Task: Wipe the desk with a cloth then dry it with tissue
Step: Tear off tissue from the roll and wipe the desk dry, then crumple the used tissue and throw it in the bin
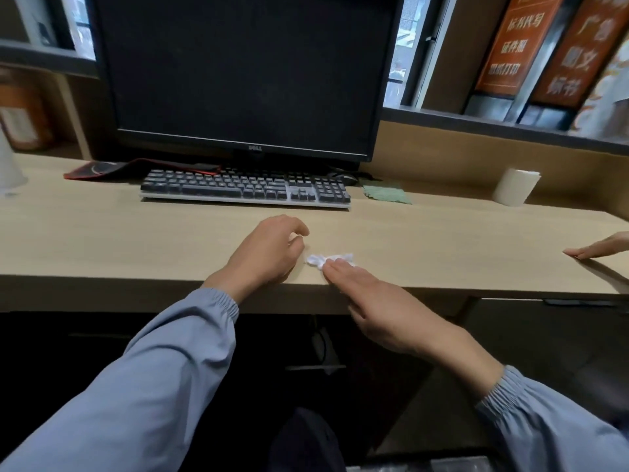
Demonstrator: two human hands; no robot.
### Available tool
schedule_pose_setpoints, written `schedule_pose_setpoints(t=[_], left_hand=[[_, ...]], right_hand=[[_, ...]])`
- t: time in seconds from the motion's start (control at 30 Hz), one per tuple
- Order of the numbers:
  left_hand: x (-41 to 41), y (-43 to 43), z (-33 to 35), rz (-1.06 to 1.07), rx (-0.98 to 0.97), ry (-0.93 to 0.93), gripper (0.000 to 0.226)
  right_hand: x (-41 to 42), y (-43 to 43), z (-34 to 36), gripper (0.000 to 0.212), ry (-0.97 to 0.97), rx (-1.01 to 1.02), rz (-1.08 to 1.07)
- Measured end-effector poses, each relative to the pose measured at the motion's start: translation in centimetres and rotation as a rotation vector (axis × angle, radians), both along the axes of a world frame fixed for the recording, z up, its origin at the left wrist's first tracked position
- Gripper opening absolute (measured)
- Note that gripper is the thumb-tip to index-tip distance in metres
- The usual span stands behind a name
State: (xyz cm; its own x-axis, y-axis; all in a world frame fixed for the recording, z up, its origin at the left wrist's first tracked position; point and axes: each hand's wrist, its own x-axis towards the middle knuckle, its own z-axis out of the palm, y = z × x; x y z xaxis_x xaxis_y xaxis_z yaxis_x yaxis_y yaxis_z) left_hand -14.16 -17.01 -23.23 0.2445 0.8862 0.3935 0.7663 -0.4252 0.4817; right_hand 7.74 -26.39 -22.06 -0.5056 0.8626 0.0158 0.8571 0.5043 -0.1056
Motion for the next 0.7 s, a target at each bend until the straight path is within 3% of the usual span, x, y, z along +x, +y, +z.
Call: schedule_pose_setpoints(t=[0.13,0.33,0.5,0.7], left_hand=[[-1.9,-2.5,-0.9,-0.001,0.061,-0.038,0.022],[-5.2,-7.3,-2.8,0.002,0.233,-0.118,0.021],[-8.0,-10.7,-3.4,-0.001,0.239,-0.225,0.027],[-11.6,-14.2,-4.0,0.078,0.047,-0.554,0.007]], right_hand=[[-1.4,-0.7,-1.4,0.068,0.098,0.090,-0.013],[-4.3,-1.9,-1.0,0.054,0.383,0.002,-0.052],[-8.8,-3.1,-0.7,0.044,0.694,-0.040,-0.081],[-14.2,-2.6,-0.6,0.039,1.024,-0.265,-0.115]])
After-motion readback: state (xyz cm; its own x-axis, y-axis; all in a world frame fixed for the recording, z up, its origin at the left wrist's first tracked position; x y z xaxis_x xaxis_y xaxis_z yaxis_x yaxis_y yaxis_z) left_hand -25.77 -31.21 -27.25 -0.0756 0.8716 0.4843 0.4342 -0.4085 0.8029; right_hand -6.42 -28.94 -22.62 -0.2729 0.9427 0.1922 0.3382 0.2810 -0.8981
